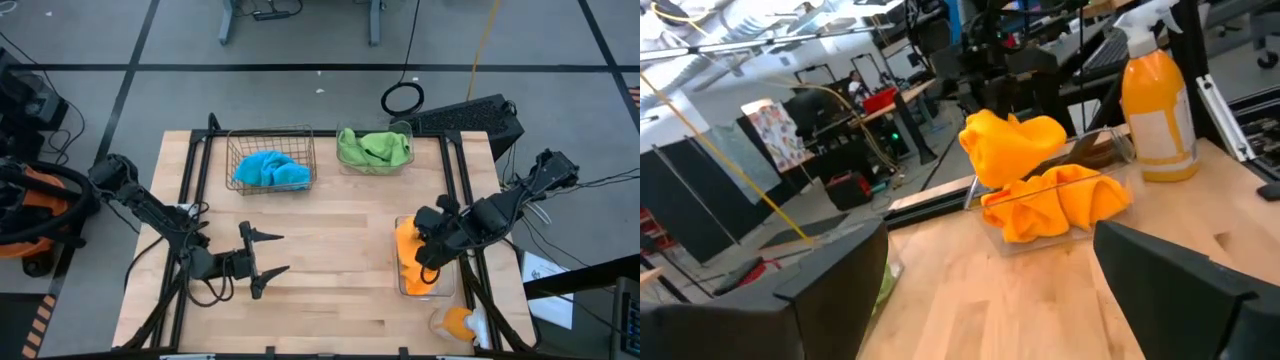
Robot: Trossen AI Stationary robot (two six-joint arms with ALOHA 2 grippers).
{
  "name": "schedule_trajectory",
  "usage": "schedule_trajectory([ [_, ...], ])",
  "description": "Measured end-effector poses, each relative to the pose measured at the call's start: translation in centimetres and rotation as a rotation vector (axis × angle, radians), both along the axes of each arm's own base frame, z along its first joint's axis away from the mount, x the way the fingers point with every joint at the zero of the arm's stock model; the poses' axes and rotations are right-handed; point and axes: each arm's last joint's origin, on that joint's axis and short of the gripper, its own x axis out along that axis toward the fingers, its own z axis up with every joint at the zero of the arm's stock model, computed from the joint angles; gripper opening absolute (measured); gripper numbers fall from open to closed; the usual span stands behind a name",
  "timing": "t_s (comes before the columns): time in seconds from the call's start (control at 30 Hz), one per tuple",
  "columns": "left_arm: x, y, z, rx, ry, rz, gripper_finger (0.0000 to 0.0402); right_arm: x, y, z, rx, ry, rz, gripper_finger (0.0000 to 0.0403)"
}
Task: Sort microfiber towel by color & place in baskets
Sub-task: Put the orange microfiber towel into the bottom transparent bin
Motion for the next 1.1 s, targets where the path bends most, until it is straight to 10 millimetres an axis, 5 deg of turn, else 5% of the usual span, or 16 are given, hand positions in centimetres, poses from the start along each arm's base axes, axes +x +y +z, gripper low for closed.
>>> schedule_trajectory([
  [0.3, 0.3, 0.4, -0.2, -0.035, 0.009, 0.006, 0.0361, -0.6, 0.7, -0.7, 0.028, 0.021, -0.013, 0.0015],
  [0.8, 0.6, 0.8, -0.2, -0.038, 0.008, 0.025, 0.0361, -1.3, 2.1, -9.0, 0.212, 0.13, 0.006, 0.0025],
  [1.1, 1.1, 1.4, -0.2, -0.084, 0.001, 0.005, 0.0361, -1.7, 1.7, -10.8, 0.203, 0.139, -0.015, 0.0084],
])
